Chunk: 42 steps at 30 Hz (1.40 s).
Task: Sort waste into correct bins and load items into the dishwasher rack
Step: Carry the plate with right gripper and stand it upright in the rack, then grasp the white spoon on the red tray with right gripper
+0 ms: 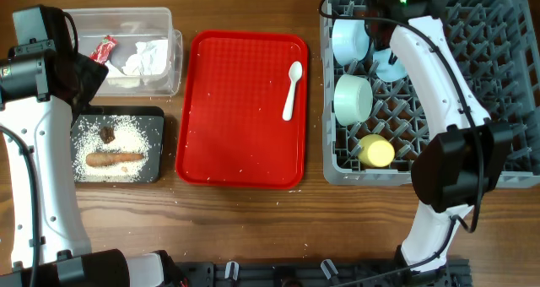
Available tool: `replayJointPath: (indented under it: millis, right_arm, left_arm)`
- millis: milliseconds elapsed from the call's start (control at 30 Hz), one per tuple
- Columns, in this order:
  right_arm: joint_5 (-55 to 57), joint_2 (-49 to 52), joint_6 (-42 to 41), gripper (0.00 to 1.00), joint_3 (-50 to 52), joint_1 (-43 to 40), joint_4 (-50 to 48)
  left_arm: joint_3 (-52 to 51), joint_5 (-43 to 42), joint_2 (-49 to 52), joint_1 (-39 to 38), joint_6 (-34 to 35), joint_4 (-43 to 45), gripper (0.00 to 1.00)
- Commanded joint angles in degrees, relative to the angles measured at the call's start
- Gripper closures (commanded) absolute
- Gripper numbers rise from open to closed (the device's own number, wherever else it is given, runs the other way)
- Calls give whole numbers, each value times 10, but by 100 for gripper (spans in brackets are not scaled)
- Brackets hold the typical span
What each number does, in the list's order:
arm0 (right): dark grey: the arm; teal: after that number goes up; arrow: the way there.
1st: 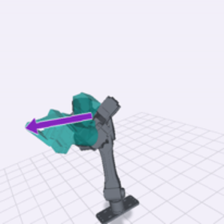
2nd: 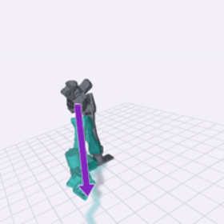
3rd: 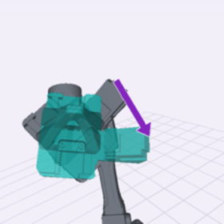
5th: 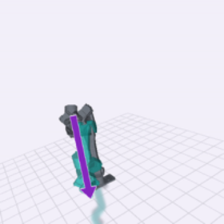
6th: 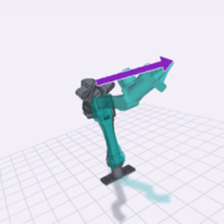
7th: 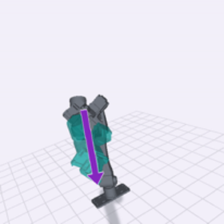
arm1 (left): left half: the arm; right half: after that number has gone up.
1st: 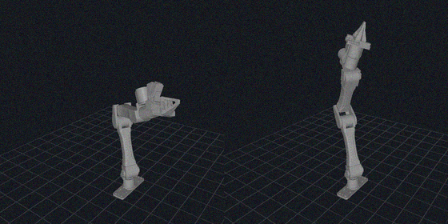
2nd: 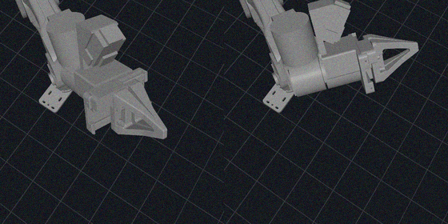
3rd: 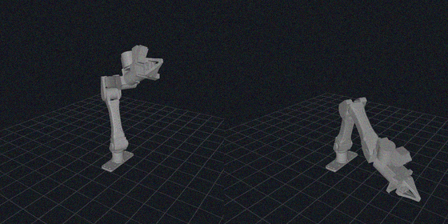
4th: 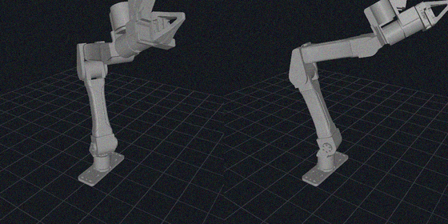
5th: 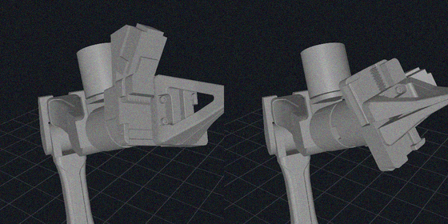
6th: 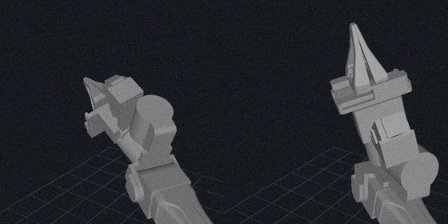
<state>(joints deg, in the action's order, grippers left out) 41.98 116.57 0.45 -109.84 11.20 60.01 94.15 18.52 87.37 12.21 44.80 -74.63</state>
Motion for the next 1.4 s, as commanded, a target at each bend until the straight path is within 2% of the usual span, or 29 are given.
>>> replayJointPath:
  millis: [0, 33, 67, 100, 133, 167, 233, 300, 333, 400, 567, 800, 900, 933, 1033, 1167, 1233, 1367]
  right_arm:
    - [-191, -76, -80, 0, -2, 0, 35]
    - [-332, -102, -83, 1, -2, 0, 34]
    - [-442, -115, -100, 11, -2, 0, 29]
    - [-547, -118, -134, 17, -2, 8, 16]
    - [-562, -112, -158, 20, -1, 30, 4]
    - [-541, -104, -175, 21, -1, 56, -8]
    - [-434, -76, -235, 36, -1, 124, -23]
    - [-348, -27, -309, 44, -1, 176, -28]
    - [-347, -8, -310, 46, -1, 187, -35]
    - [-337, 55, -321, 56, -1, 203, -48]
    - [-281, 151, -325, 58, -1, 202, -57]
    - [-276, 219, -319, 63, -1, 199, -66]
    - [-284, 229, -305, 78, -1, 196, -67]
    - [-290, 229, -299, 85, -1, 195, -68]
    - [-317, 229, -288, 96, -1, 195, -64]
    - [-330, 197, -277, 96, -2, 195, -44]
    - [-363, 129, -243, 96, -19, 195, -26]
    - [-352, -67, -194, 96, -26, 172, 17]
  left_arm:
    - [6, 0, 0, -1, -9, 0, 0]
    - [6, 0, 0, -1, -9, 0, 0]
    - [6, 0, 0, -1, -9, 0, 0]
    - [6, 0, 0, -1, -9, 0, 0]
    - [6, 0, 0, -1, -9, 0, 0]
    - [6, 0, 0, -1, -9, 0, 0]
    - [6, 0, 0, -1, -9, 0, 0]
    - [6, 0, 0, -1, -9, 0, 0]
    - [6, 0, 0, -1, -9, 0, 0]
    - [6, 0, 0, -1, -9, 0, 0]
    - [6, 0, 0, -1, -9, 0, 0]
    - [6, 0, 0, -1, -9, 0, 0]
    - [6, 0, 0, -1, -9, 0, 0]
    - [6, 0, 0, -1, -9, 0, 0]
    - [6, 0, 0, -1, -9, 0, 0]
    - [6, 0, 0, -1, -9, 0, 0]
    - [6, 0, 0, -1, -9, 0, 0]
    - [6, 0, 0, -1, -9, 0, 0]
